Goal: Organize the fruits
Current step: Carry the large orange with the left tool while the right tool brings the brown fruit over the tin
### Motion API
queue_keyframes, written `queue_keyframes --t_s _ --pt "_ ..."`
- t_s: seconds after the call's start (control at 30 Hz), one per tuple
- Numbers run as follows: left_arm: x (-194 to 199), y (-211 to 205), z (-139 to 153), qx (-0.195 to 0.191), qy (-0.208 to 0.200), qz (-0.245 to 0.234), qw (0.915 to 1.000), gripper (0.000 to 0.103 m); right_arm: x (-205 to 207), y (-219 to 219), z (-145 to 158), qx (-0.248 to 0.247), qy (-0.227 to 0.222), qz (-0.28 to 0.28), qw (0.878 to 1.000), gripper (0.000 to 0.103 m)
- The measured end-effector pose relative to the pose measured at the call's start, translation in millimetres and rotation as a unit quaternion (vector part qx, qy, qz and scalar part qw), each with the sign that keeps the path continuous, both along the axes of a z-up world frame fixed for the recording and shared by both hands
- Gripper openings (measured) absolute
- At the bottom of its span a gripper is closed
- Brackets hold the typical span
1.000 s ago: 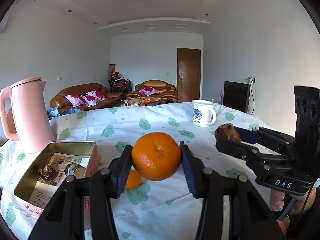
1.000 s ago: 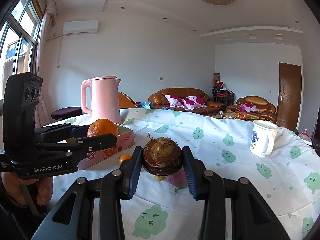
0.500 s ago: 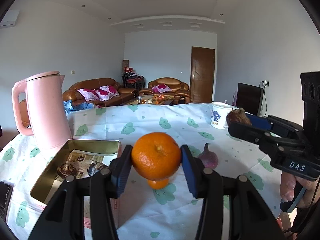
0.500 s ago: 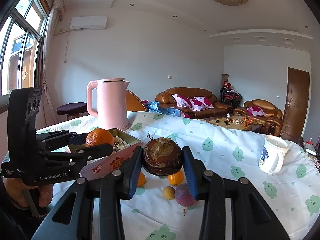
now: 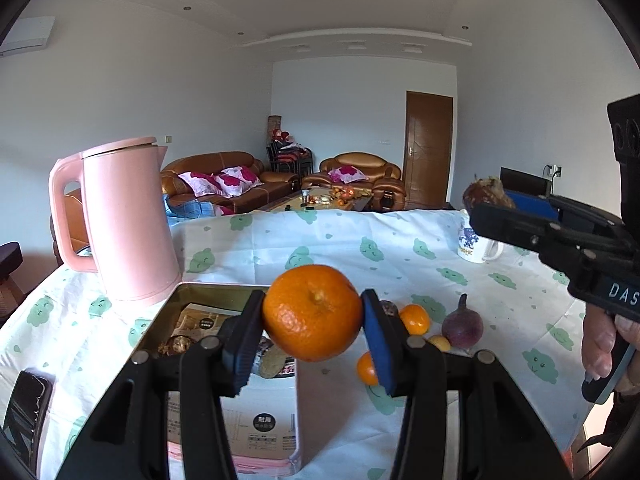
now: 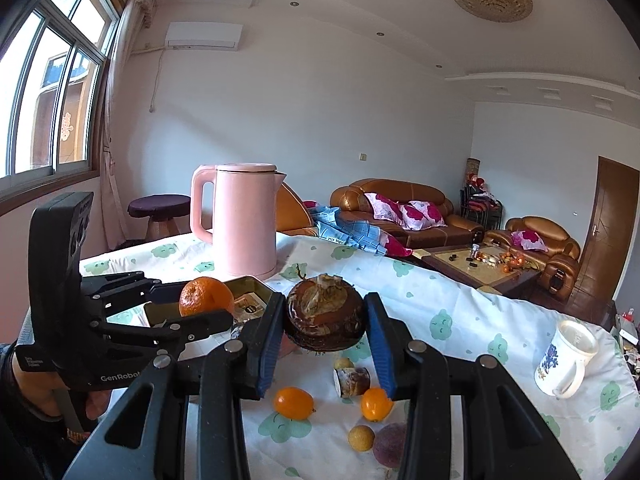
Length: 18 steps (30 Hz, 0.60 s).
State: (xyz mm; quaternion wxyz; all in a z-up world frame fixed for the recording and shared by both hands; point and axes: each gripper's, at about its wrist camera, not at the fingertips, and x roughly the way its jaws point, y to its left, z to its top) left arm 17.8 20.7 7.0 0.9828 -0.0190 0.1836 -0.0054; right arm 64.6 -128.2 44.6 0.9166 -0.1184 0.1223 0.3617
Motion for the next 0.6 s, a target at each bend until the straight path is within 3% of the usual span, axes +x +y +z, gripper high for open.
queue_keyframes --t_s 0.6 --pt "9 53 -3 0.012 0.026 0.048 0.9985 0.050 19 78 0 -0.040 0.014 0.050 0.998 0.042"
